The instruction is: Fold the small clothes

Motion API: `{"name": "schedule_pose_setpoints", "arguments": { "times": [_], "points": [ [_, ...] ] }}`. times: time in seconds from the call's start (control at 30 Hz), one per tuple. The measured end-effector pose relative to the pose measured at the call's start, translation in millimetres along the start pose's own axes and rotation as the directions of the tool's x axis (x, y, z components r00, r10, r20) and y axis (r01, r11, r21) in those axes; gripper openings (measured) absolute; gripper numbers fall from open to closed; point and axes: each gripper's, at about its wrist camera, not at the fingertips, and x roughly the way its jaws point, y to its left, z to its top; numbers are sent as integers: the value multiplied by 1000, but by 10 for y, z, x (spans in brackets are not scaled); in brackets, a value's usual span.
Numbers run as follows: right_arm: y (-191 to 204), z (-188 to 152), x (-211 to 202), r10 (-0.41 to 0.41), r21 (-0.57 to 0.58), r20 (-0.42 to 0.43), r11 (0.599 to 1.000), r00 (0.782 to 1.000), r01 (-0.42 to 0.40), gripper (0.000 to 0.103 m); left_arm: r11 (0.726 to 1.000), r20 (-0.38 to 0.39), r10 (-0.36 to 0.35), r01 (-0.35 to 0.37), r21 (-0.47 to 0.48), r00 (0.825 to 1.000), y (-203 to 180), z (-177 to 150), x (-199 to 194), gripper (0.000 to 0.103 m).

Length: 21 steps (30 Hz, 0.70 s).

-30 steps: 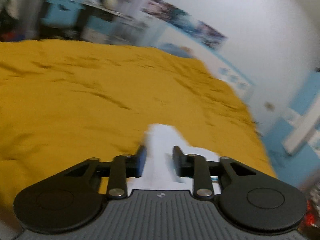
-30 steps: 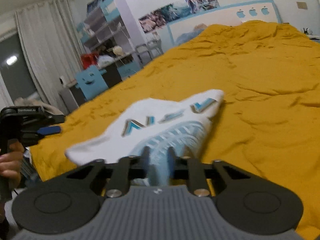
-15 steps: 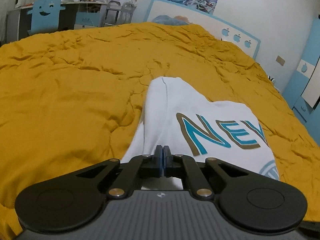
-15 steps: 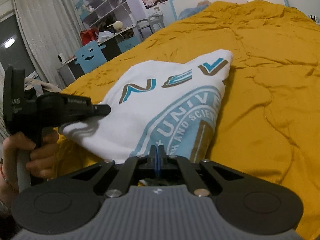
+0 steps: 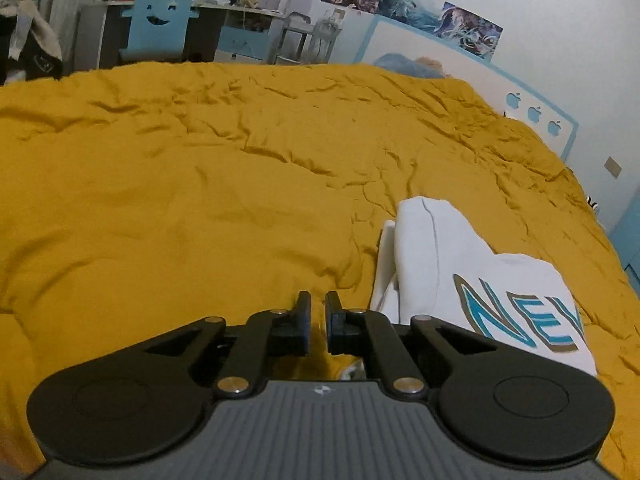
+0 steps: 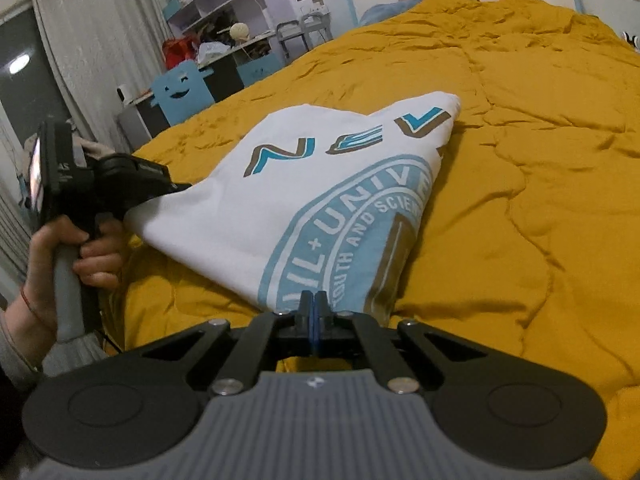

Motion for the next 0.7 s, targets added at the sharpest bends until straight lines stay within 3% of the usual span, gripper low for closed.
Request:
{"name": "schedule_pose_setpoints", "arguments": {
  "times": [0.17,0.27,0.37,0.47,0.5,0.57,0.7],
  "points": [
    [10,-43,-123,-20,15,-44,1000,999,21,0,999,-7,-20,20,48,1000,-116,73,-310,33],
    [59,-57,-253,-30,2,-19,1000,999,30,1,997,-13,3,-2,81,1000,-245,98,-510,52],
    [127,3,-390,-28,0,11,1000,1000,28,2,992,-69,4,5,123,998,-347,65,-663,62],
    [255,81,-554,-21,-14,45,1000,999,22,12,988,-112,-6,23,151,994,-426,-18,-837,71],
    [296,102,-597,-17,-11,48,1000,999,17,22,988,-124,-14,33,149,992,-455,-54,-895,73],
    [384,151,-664,0,22,25,1000,1000,0,29,988,-147,-27,48,146,989,-536,-129,-1009,82],
    [608,200,-765,-21,35,-33,999,999,22,44,977,-175,-8,45,208,985,-792,-277,-1194,86]
  ]
}}
